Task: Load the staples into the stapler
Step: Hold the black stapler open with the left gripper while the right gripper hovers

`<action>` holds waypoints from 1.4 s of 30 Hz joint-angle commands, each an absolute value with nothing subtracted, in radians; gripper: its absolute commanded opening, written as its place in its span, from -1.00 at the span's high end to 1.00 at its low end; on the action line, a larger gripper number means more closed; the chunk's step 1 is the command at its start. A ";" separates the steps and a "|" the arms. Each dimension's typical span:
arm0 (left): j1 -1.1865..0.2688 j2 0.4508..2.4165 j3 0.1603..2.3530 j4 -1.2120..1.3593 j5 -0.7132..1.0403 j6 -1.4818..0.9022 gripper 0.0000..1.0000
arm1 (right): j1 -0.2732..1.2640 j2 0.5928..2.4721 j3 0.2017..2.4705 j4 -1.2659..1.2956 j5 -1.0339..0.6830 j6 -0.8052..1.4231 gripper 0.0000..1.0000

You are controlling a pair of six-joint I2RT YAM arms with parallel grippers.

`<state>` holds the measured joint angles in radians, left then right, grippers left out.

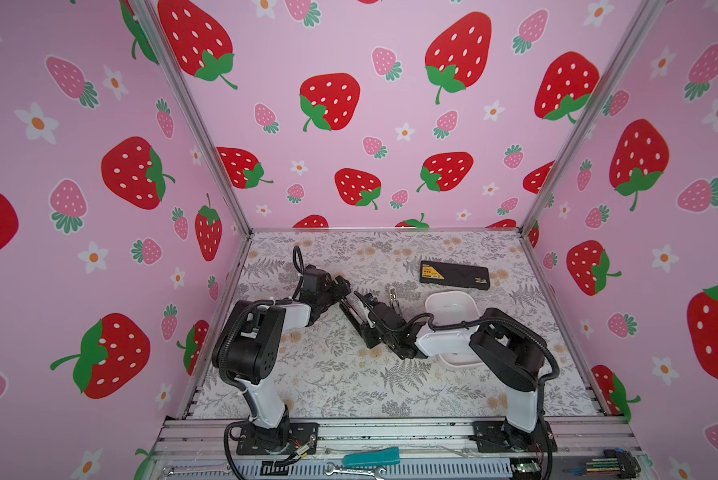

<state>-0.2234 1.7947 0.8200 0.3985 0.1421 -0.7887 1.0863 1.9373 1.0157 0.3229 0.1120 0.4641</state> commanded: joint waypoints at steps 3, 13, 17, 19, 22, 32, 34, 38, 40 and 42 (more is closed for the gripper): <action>-0.187 1.900 0.889 0.454 0.195 -0.833 -0.84 | 1.090 1.883 0.968 0.398 0.036 0.506 1.00; -0.084 1.982 0.958 0.686 0.405 -0.872 -0.53 | 1.106 1.896 0.940 0.426 0.062 0.456 1.00; -0.092 1.912 0.932 0.690 0.394 -0.812 -0.40 | 1.104 1.911 0.938 0.424 0.099 0.443 1.00; -0.107 1.888 0.914 0.707 0.410 -0.775 -0.21 | 1.104 1.908 0.932 0.433 0.107 0.431 1.00; -0.132 1.868 0.890 0.730 0.411 -0.722 0.01 | 1.105 1.898 0.910 0.465 0.105 0.415 1.00; -0.227 1.815 0.734 0.964 0.468 -0.501 0.01 | 1.107 1.888 0.794 0.676 0.109 0.359 1.00; -0.252 1.810 0.682 1.034 0.470 -0.438 0.00 | 1.106 1.887 0.772 0.719 0.100 0.350 1.00; -0.278 1.815 0.610 1.166 0.517 -0.373 -0.02 | 1.106 1.887 0.739 0.769 0.104 0.346 1.00; -0.293 1.820 0.590 1.215 0.539 -0.340 -0.05 | 1.106 1.890 0.722 0.803 0.100 0.344 1.00; -0.311 1.821 0.571 1.240 0.542 -0.298 -0.10 | 1.107 1.894 0.719 0.812 0.100 0.342 1.00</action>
